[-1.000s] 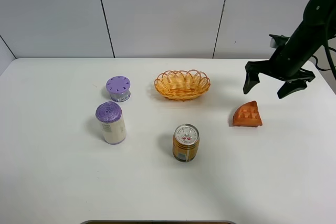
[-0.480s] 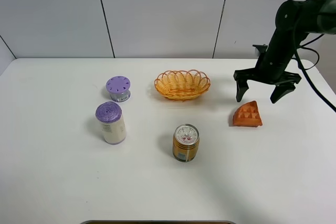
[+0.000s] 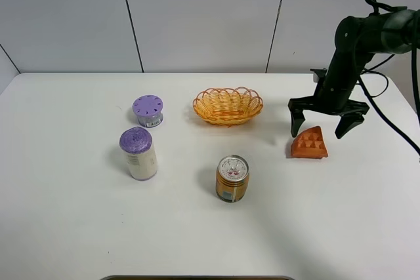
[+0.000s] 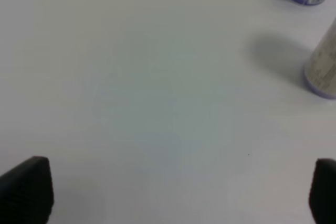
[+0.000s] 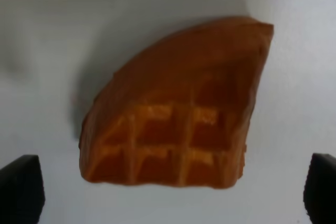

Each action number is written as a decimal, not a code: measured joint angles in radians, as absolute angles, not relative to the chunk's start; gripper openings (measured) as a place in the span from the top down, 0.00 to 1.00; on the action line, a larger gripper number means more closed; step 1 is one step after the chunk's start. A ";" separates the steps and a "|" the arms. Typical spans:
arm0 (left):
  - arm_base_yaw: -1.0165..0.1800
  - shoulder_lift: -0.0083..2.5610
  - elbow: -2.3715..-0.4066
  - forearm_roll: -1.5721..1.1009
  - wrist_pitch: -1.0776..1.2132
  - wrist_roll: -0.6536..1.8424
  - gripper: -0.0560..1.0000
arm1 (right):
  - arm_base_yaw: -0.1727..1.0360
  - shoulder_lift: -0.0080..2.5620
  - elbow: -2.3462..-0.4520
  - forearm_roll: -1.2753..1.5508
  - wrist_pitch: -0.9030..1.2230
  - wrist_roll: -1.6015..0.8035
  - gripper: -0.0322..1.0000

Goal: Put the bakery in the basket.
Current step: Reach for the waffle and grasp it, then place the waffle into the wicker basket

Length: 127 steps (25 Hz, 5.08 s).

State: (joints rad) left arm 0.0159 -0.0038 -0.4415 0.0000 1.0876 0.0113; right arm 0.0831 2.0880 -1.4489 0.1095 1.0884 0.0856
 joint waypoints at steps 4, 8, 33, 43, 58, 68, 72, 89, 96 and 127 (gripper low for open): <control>0.016 -0.004 -0.441 0.000 1.088 0.011 0.01 | 0.083 2.088 -1.450 0.111 1.043 0.086 0.01; 0.016 -0.004 -0.441 0.000 1.088 0.011 0.01 | 0.083 2.104 -1.450 0.115 1.039 0.086 0.01; 0.016 -0.004 -0.441 0.000 1.088 0.011 0.01 | 0.083 2.220 -1.454 0.136 1.038 0.089 0.12; 0.016 -0.004 -0.441 0.000 1.088 0.011 0.01 | 0.083 2.224 -1.455 0.136 1.042 0.089 0.27; 0.016 -0.004 -0.441 0.000 1.088 0.011 0.01 | 0.083 2.225 -1.457 0.136 1.042 0.090 0.28; 0.016 -0.004 -0.441 0.000 1.088 0.011 0.01 | 0.083 2.225 -1.457 0.136 1.042 0.090 0.28; 0.016 -0.004 -0.441 0.000 1.088 0.011 0.01 | 0.083 2.224 -1.457 0.136 1.042 0.090 0.28; 0.016 -0.004 -0.441 0.000 1.088 0.011 0.01 | 0.085 2.103 -1.713 0.137 1.189 0.085 0.29; 0.016 -0.004 -0.441 0.000 1.088 0.011 0.01 | 0.135 2.100 -1.874 0.137 1.211 0.071 0.29; 0.016 -0.004 -0.441 0.000 1.088 0.011 0.01 | 0.405 2.283 -1.918 0.164 0.981 0.045 0.29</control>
